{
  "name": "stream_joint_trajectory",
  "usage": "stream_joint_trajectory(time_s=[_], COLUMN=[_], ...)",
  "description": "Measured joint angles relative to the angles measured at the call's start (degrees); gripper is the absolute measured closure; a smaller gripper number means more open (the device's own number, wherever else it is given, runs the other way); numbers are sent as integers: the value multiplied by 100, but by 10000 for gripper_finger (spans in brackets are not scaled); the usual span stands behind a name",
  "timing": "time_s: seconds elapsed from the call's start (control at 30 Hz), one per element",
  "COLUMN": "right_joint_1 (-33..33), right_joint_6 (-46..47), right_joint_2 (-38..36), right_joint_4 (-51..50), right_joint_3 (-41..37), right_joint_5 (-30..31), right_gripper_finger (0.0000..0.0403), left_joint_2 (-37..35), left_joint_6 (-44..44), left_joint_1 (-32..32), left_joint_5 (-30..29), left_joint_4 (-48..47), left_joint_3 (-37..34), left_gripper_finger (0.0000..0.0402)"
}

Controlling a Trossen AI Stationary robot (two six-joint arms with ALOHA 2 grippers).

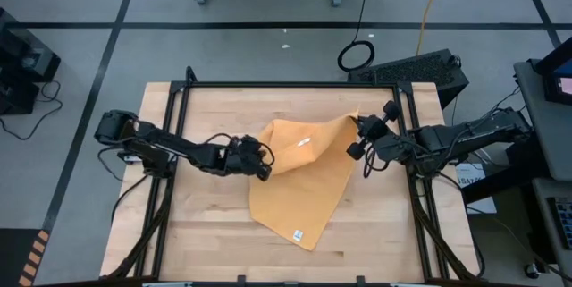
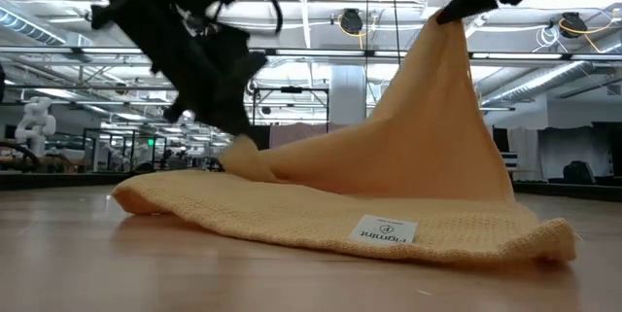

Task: Roll towel
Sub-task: Fold the yellow towel in

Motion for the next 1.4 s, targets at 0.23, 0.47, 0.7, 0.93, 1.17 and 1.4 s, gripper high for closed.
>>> stream_joint_trajectory(time_s=[0.23,0.47,0.7,0.93,1.17,1.4], right_joint_1=[-217,-683,-876,-811,-811,-809], right_joint_6=[-1679,-3103,-3623,-3629,-4219,-4055], right_joint_2=[-24,-26,-110,-275,-284,-188], right_joint_4=[965,1567,1567,1741,3025,3163], right_joint_3=[354,994,1707,1958,2396,2829], right_joint_5=[427,409,395,-515,-1654,-2349], right_gripper_finger=[403,403,403,403,403,403], left_joint_2=[-1324,-2335,-2887,-3322,-3510,-3211], left_joint_6=[2687,4752,5952,5830,5837,5825], left_joint_1=[21,509,1121,895,809,772], left_joint_5=[-1010,-931,694,2723,3190,3795], left_joint_4=[127,926,1373,1952,2520,2008], left_joint_3=[519,980,1304,1367,1723,2675], left_gripper_finger=[400,401,401,401,401,401])
